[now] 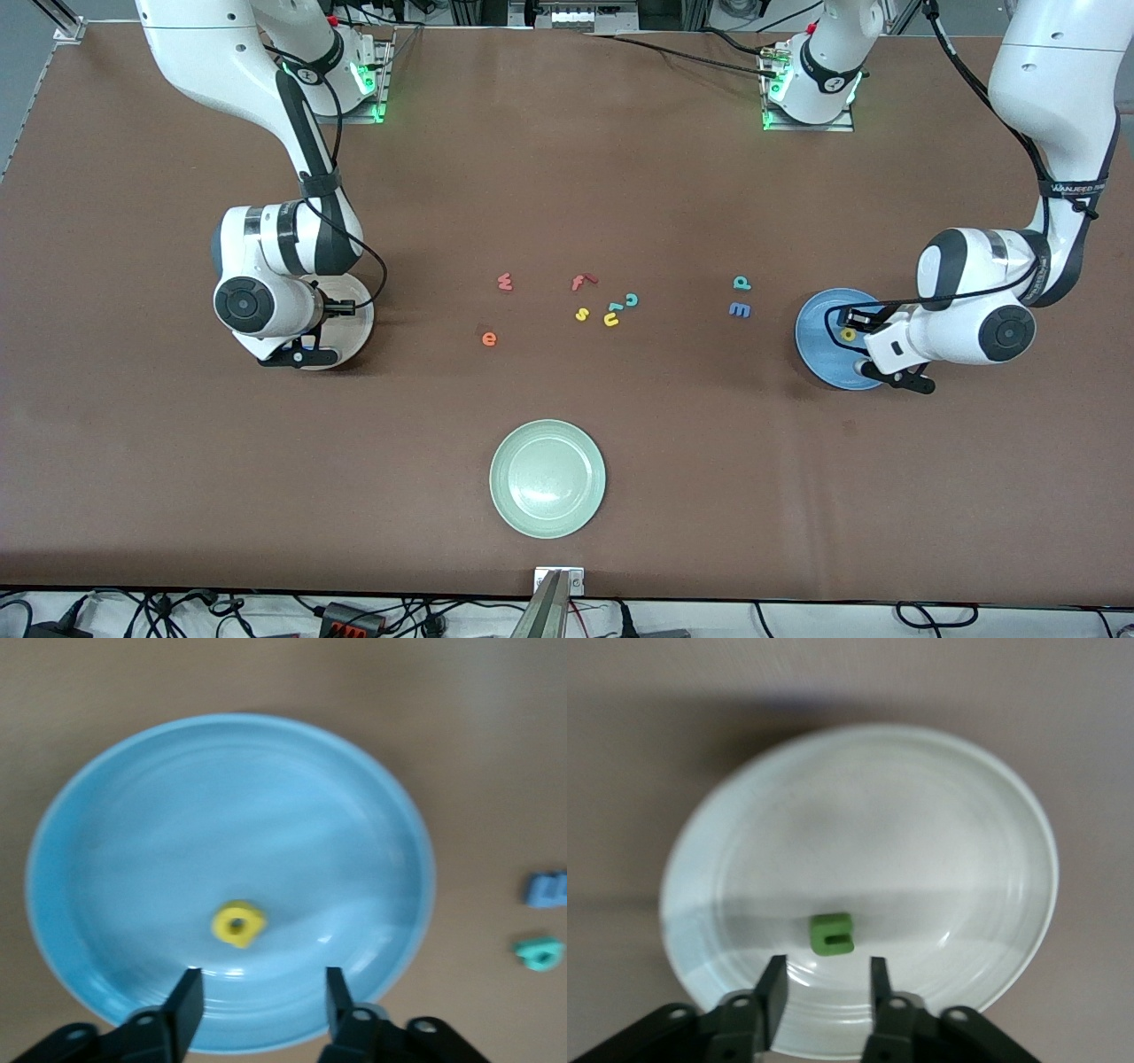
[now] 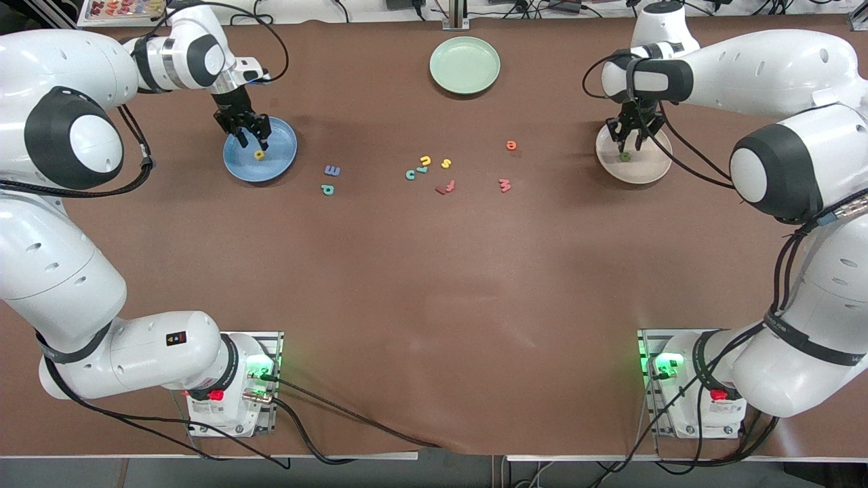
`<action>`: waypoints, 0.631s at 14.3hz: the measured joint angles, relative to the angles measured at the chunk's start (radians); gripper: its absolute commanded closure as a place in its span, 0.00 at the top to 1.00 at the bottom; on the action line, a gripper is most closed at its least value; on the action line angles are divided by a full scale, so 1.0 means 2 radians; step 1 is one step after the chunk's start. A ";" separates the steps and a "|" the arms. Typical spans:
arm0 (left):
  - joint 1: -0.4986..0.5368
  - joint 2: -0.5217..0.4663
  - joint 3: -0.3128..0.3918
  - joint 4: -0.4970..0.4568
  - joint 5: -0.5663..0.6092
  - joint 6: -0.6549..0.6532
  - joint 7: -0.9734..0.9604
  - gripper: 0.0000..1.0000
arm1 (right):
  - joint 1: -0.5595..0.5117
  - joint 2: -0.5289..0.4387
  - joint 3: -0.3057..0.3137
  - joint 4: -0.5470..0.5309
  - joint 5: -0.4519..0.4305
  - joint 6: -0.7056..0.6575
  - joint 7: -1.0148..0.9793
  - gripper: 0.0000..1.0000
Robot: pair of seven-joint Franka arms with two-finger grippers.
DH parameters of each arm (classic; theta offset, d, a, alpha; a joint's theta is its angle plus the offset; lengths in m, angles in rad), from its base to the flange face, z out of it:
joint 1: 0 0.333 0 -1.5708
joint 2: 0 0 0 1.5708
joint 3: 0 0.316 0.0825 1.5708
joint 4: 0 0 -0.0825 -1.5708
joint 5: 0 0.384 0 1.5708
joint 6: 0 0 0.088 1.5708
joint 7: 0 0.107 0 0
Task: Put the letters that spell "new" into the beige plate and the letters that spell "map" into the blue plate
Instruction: 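Return both grippers to the letters in the middle of the table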
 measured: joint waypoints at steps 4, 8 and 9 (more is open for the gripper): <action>-0.002 -0.028 -0.065 0.000 0.000 -0.015 -0.135 1.00 | 0.009 -0.027 0.010 0.053 0.011 -0.036 0.000 1.00; -0.024 -0.022 -0.107 -0.012 0.011 -0.012 -0.133 1.00 | 0.070 -0.023 0.021 0.058 0.047 -0.022 0.014 1.00; -0.035 -0.021 -0.108 -0.017 0.013 -0.004 -0.121 1.00 | 0.088 -0.017 0.022 0.058 0.049 -0.016 0.032 1.00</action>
